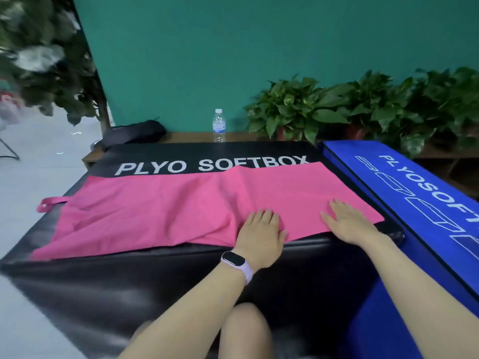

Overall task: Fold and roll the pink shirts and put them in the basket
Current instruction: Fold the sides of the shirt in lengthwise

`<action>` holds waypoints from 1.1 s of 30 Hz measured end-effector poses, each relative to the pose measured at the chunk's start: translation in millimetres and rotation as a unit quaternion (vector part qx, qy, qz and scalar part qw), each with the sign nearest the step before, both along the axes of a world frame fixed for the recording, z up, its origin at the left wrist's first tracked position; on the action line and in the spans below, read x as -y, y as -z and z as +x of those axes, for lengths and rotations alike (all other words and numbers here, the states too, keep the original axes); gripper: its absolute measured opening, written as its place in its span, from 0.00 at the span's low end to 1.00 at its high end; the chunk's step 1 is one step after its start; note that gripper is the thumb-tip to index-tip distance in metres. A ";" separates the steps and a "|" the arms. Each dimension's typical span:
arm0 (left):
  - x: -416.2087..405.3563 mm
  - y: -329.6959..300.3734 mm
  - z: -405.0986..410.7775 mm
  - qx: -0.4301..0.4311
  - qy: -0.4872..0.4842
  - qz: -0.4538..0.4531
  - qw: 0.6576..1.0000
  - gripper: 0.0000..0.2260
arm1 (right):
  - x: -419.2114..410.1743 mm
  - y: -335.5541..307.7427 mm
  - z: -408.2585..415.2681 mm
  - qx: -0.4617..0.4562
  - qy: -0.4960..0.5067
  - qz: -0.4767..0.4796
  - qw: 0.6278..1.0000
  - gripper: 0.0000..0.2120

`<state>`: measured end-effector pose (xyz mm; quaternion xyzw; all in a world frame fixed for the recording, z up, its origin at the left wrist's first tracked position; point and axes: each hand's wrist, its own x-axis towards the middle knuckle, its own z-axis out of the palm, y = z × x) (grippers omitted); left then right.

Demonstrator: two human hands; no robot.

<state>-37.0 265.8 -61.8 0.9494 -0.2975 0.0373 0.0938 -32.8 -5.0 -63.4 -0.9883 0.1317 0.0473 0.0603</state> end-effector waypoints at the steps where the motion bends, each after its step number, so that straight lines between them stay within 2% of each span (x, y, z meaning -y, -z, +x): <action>1: -5.0 -1.9 -7.7 0.025 0.004 -0.021 0.999 0.23 | -7.2 -4.3 2.2 -0.002 0.006 -0.011 1.000 0.33; 3: -28.4 -4.5 -19.3 0.084 0.000 -0.079 0.993 0.18 | -33.1 -11.5 7.8 0.023 -0.012 -0.010 1.000 0.30; 7: -123.2 -8.6 -22.4 0.176 -0.069 -0.171 0.967 0.12 | -111.5 -15.2 16.1 0.081 -0.105 0.073 0.989 0.27; 11: -247.6 -14.9 -10.5 0.176 -0.234 -0.174 0.940 0.06 | -193.4 -20.7 27.5 0.107 -0.191 0.122 0.968 0.21; 14: -322.6 -23.9 7.3 0.123 -0.310 -0.125 0.934 0.08 | -247.7 -34.4 36.5 0.151 -0.233 0.136 0.951 0.15; 16: -355.0 -30.3 21.9 0.048 -0.297 -0.083 0.950 0.11 | -282.2 -45.5 42.9 0.190 -0.248 0.149 0.938 0.14; 19: -381.7 -42.8 43.3 -0.045 -0.297 -0.101 0.948 0.11 | -328.7 -57.4 49.6 0.194 -0.285 0.151 0.926 0.13; 24: -395.6 -47.6 70.0 -0.083 -0.263 -0.018 0.961 0.15 | -376.9 -60.2 59.3 0.167 -0.339 0.140 0.915 0.13; 27: -401.0 -44.8 79.6 -0.095 -0.235 -0.056 0.966 0.09 | -394.4 -62.4 67.9 0.154 -0.342 0.139 0.917 0.14; 30: -405.1 -46.8 83.3 -0.111 -0.213 -0.123 0.963 0.09 | -408.8 -64.5 78.5 0.139 -0.341 0.142 0.919 0.14; 33: -402.8 -47.2 82.5 -0.125 -0.189 -0.139 0.964 0.06 | -425.3 -68.1 89.6 0.123 -0.345 0.147 0.919 0.15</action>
